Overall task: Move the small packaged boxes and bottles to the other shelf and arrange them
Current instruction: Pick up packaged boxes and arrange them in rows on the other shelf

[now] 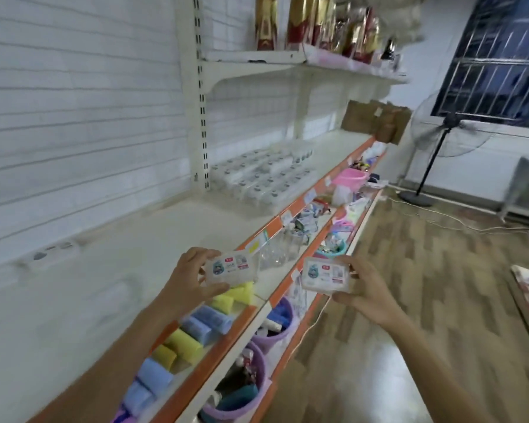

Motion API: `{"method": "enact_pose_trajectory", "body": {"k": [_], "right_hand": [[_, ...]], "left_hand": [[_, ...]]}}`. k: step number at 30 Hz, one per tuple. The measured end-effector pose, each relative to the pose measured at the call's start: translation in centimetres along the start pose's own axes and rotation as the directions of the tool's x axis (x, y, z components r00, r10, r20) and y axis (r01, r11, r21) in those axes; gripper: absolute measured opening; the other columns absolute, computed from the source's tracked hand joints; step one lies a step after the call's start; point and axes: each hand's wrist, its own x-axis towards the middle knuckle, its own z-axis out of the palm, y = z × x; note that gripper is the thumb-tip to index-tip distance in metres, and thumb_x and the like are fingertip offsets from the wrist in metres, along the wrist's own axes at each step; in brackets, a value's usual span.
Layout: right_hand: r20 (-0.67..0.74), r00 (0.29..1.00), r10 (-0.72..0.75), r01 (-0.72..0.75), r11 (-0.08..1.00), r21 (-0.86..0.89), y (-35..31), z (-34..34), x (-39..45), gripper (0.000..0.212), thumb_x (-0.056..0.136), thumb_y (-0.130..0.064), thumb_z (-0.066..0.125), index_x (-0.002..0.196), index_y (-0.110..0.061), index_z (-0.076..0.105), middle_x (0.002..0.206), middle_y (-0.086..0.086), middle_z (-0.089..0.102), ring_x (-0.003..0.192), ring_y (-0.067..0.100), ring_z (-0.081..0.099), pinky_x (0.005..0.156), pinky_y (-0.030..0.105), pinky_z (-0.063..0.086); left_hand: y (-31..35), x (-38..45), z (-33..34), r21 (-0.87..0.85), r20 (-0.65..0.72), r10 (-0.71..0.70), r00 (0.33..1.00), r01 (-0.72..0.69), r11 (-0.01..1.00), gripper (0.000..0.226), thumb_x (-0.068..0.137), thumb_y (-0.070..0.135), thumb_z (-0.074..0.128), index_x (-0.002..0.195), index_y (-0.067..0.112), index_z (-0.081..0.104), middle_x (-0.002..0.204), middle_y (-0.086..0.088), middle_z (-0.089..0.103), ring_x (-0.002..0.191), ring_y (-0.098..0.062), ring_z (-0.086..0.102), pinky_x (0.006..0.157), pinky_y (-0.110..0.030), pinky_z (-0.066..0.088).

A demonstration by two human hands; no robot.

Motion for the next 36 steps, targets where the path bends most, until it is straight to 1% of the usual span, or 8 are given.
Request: {"method": "enact_pose_trajectory", "body": {"k": [3, 5, 11, 17, 25, 27, 31, 36], "right_hand": [[-0.025, 1.000, -0.008, 0.009, 1.000, 0.006, 3.3, -2.7, 0.6, 0.074, 0.050, -0.014, 0.071, 0.103, -0.061, 0.049, 0.099, -0.019, 0.059, 0.091, -0.006, 0.053, 0.071, 0.009, 0.040], [-0.029, 0.999, -0.019, 0.019, 1.000, -0.004, 5.9, -4.7, 1.4, 0.077, 0.049, -0.015, 0.072, 0.100, -0.066, 0.046, 0.101, -0.017, 0.058, 0.092, -0.004, 0.053, 0.072, 0.012, 0.041], [0.013, 1.000, -0.001, 0.001, 1.000, 0.008, 13.9, -10.0, 4.7, 0.059, 0.053, -0.024, 0.074, 0.102, -0.045, 0.047, 0.100, -0.009, 0.059, 0.092, 0.008, 0.053, 0.074, 0.023, 0.042], [0.075, 0.997, -0.031, 0.028, 0.999, 0.035, 19.3, -12.9, 8.9, 0.060, 0.065, -0.008, 0.081, 0.115, -0.024, 0.051, 0.113, -0.002, 0.052, 0.095, 0.008, 0.050, 0.070, 0.005, 0.040], [0.065, 0.998, 0.019, -0.026, 0.995, 0.098, 24.3, -14.8, 15.8, 0.063, 0.067, -0.005, 0.079, 0.123, -0.017, 0.052, 0.123, 0.003, 0.049, 0.108, 0.018, 0.048, 0.078, 0.005, 0.040], [0.068, 0.998, 0.010, -0.016, 0.996, 0.083, 25.8, -15.4, 17.9, 0.064, 0.067, -0.008, 0.080, 0.124, -0.018, 0.052, 0.125, 0.003, 0.049, 0.111, 0.020, 0.048, 0.089, 0.020, 0.043], [0.080, 0.997, -0.003, -0.004, 0.996, 0.093, 28.0, -17.1, 23.4, 0.065, 0.067, -0.005, 0.079, 0.125, -0.015, 0.051, 0.120, 0.001, 0.047, 0.107, 0.019, 0.049, 0.078, 0.012, 0.043], [0.109, 0.993, -0.048, 0.043, 0.998, 0.047, 29.4, -18.5, 31.8, 0.064, 0.068, -0.002, 0.076, 0.125, -0.016, 0.051, 0.117, -0.002, 0.044, 0.107, 0.017, 0.047, 0.084, 0.018, 0.045]], "left_hand": [[1.0, 2.6, 3.7, 0.028, 0.018, -0.006, 1.000, 0.005, 1.000, 0.070, 0.047, 0.061, 0.059, 0.110, 0.033, 0.050, 0.110, 0.002, 0.044, 0.108, -0.015, 0.044, 0.085, -0.002, 0.034], [2.0, 4.7, 6.2, 0.017, 0.016, -0.033, 0.999, 0.033, 0.999, 0.081, 0.044, 0.060, 0.059, 0.114, 0.021, 0.052, 0.110, -0.001, 0.043, 0.106, -0.015, 0.044, 0.077, 0.003, 0.032], [4.7, 9.5, 12.5, -0.004, -0.013, -0.098, 0.995, 0.098, 0.995, 0.077, 0.042, 0.060, 0.060, 0.112, 0.028, 0.048, 0.108, 0.005, 0.042, 0.108, -0.015, 0.046, 0.081, -0.019, 0.041], [7.7, 13.8, 16.3, 0.041, -0.013, -0.136, 0.991, 0.137, 0.990, 0.078, 0.044, 0.061, 0.059, 0.114, 0.029, 0.047, 0.111, 0.005, 0.040, 0.104, -0.010, 0.044, 0.074, -0.004, 0.035], [8.5, 21.4, 20.8, 0.118, -0.032, -0.146, 0.989, 0.149, 0.982, 0.062, 0.061, 0.026, 0.080, 0.116, 0.019, 0.051, 0.111, 0.000, 0.041, 0.103, -0.014, 0.045, 0.081, -0.020, 0.036], [8.3, 23.9, 22.4, 0.126, -0.030, -0.145, 0.989, 0.148, 0.981, 0.060, 0.067, 0.016, 0.081, 0.120, 0.014, 0.052, 0.112, -0.001, 0.040, 0.104, -0.015, 0.045, 0.081, -0.018, 0.036], [7.7, 29.4, 25.3, 0.128, -0.034, -0.099, 0.995, 0.102, 0.986, 0.064, 0.064, 0.027, 0.078, 0.121, 0.018, 0.051, 0.113, 0.002, 0.040, 0.106, -0.010, 0.042, 0.077, -0.011, 0.035], [7.3, 37.5, 26.6, 0.108, -0.085, -0.071, 0.994, 0.080, 0.991, 0.062, 0.066, 0.019, 0.080, 0.121, 0.018, 0.051, 0.114, 0.003, 0.040, 0.106, -0.011, 0.044, 0.076, -0.008, 0.036]]}}
